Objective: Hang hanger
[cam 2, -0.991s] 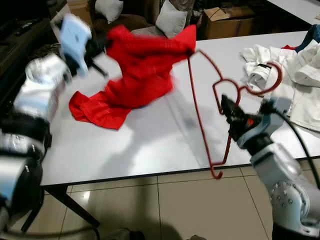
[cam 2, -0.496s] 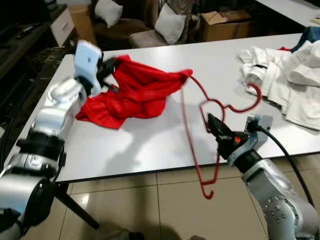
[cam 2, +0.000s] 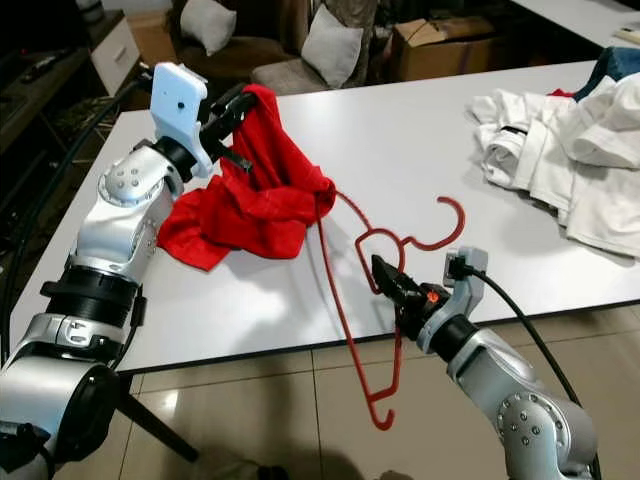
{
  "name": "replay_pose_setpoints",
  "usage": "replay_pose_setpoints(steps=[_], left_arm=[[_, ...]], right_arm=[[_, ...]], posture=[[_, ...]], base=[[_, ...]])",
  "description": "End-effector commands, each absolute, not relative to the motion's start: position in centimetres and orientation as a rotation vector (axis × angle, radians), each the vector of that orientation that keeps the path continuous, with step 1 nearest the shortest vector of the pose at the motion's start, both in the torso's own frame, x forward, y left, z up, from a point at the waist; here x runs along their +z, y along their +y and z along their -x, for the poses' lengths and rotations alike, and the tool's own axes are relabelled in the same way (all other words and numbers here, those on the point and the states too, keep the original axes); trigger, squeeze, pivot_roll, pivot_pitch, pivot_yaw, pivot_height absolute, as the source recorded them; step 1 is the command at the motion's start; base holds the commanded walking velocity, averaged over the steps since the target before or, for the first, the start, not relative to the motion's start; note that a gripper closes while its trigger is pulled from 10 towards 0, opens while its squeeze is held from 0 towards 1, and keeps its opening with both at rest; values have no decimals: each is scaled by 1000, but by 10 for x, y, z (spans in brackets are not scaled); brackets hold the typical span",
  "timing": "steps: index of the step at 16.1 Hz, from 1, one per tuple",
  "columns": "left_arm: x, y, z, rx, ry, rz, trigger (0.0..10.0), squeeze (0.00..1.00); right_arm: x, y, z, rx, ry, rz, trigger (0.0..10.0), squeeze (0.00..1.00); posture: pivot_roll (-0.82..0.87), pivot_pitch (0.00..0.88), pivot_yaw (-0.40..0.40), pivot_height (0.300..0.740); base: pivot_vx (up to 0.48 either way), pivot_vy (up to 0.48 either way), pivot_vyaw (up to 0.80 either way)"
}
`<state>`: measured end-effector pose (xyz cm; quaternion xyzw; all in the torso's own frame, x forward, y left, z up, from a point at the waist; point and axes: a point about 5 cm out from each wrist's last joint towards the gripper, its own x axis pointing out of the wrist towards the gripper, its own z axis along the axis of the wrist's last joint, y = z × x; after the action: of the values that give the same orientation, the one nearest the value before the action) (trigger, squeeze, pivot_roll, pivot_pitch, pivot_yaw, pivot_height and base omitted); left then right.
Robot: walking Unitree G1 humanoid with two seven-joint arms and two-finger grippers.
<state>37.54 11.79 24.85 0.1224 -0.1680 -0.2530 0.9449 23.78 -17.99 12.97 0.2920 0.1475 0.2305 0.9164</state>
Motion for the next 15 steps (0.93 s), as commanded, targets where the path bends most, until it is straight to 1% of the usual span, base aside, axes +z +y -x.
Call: replay_pose_setpoints(steps=[1, 3, 5, 7, 8, 10, 12, 15], left_arm=[[256, 121, -371, -517, -395, -285, 0, 0], [254, 121, -368, -529, -405, -355, 0, 0], [255, 118, -367, -547, -425, -398, 0, 0], [253, 111, -367, -581, -436, -511, 0, 0], [250, 110, -367, -586, -428, -540, 0, 0], [250, 110, -367, -582, -435, -528, 0, 0], [257, 110, -368, -549, -474, -515, 0, 0], [273, 109, -364, -548, -576, -450, 0, 0]], right_arm=[[132, -181, -240, 475, 279, -648, 10000, 0], [144, -182, -243, 520, 202, -760, 10000, 0], [146, -181, -240, 557, 188, -803, 10000, 0], [148, -175, -232, 640, 189, -816, 10000, 0], [146, -175, -230, 642, 205, -807, 10000, 0], [139, -179, -232, 592, 249, -818, 10000, 0], [126, -183, -231, 522, 337, -840, 10000, 0], [116, -184, -231, 476, 379, -858, 10000, 0]], posture=[[-213, 0, 106, 740], [-208, 0, 100, 740], [-207, 0, 100, 740], [-209, 0, 104, 740], [-212, 0, 107, 740], [-215, 0, 111, 740], [-216, 0, 111, 740], [-215, 0, 109, 740]], base=[[0, 0, 0], [0, 0, 0], [0, 0, 0], [0, 0, 0], [0, 0, 0], [0, 0, 0], [0, 0, 0], [0, 0, 0]])
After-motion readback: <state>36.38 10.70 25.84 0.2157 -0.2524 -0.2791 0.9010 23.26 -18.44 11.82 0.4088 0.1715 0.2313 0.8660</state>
